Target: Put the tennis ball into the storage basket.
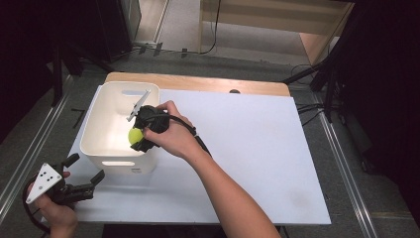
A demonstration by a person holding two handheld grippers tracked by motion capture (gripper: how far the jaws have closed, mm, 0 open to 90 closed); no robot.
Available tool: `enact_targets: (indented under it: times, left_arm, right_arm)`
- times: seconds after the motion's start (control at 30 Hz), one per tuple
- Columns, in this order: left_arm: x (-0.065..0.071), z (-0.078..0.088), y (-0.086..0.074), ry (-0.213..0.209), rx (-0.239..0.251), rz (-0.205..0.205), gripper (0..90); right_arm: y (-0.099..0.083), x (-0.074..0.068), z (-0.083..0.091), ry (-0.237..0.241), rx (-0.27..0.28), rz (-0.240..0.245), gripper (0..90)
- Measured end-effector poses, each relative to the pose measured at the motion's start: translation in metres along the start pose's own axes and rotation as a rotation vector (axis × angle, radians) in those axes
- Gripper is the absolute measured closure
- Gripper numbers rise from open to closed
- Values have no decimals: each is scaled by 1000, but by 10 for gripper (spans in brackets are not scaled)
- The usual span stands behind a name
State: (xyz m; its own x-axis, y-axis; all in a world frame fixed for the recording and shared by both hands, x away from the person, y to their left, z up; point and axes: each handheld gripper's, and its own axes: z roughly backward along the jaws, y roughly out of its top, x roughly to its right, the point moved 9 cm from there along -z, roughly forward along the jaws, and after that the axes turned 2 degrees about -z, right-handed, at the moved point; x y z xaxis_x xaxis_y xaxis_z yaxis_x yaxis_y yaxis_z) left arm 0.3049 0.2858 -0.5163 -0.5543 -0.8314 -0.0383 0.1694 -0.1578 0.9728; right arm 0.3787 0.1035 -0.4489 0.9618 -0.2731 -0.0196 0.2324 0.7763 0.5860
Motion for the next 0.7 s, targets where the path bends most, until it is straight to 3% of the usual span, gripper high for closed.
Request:
enact_targets:
  times: [0.23,0.37,0.43,0.7]
  left_arm:
    - [0,0,0,-2,2,0,0]
    - [0,0,0,-2,4,2,0]
    - [0,0,0,0,0,-2,0]
    - [0,0,0,1,-5,-1,0]
  right_arm:
    - [1,2,13,5,47,-17,128]
    - [0,6,25,-7,104,-15,76]
    - [-2,7,31,-13,121,-23,11]
    - [-16,13,48,-54,159,-70,3]
